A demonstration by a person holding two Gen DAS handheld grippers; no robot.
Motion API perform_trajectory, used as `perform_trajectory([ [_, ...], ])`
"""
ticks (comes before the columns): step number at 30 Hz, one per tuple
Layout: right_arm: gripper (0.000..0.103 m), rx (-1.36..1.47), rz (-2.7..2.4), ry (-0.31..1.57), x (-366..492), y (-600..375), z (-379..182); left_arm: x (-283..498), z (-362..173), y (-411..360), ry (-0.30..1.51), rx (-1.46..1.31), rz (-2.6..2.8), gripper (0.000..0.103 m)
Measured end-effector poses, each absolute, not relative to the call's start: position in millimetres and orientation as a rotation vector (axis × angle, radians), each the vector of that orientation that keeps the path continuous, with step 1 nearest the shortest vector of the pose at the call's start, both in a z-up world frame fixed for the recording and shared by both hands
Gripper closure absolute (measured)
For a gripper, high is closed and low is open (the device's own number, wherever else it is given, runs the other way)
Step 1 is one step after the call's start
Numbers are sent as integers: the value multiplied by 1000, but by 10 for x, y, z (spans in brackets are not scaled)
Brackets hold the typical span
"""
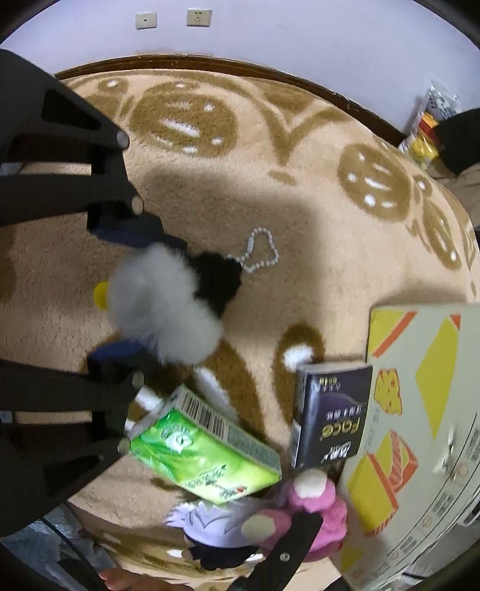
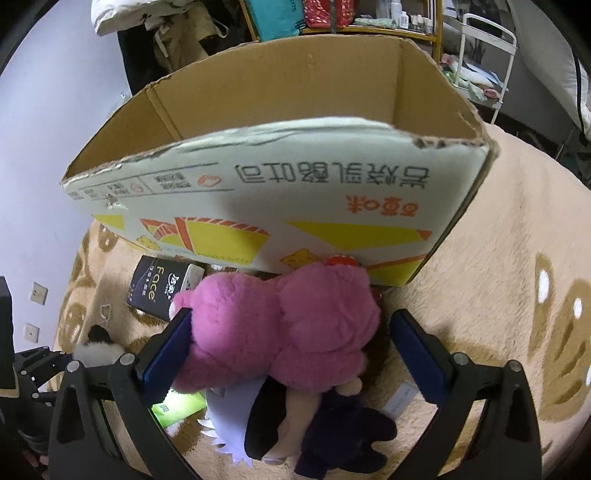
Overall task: Organize soft objects
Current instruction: 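Grasp the white fluffy pompom with the left gripper while the right gripper grasps the pink bear, then lift the pompom and pink bear and carry both over the box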
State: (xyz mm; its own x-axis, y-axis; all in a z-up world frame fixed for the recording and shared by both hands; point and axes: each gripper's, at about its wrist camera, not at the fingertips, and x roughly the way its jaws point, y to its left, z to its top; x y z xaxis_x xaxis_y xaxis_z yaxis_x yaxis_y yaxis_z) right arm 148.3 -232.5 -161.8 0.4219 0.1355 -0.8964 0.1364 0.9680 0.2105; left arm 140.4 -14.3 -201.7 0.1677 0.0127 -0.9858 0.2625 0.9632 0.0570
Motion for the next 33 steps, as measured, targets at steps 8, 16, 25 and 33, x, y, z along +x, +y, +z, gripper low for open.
perform_trajectory([
  [8,9,280,28,1145,1457,-2284,-1587,1339,-1924,-210,1371,238,-193,72],
  [16,10,264,24,1136,1441,-2280,-1560,1310,-1858,-334,1335,291,-202,72],
  [25,12,227,20,1120,1405,-2203,-1501,1191,-1465,-283,1178,272,-175,72],
  [33,13,197,25,1046,1283,-2172,-1273,1110,-1225,-309,1062,265,-238,72],
])
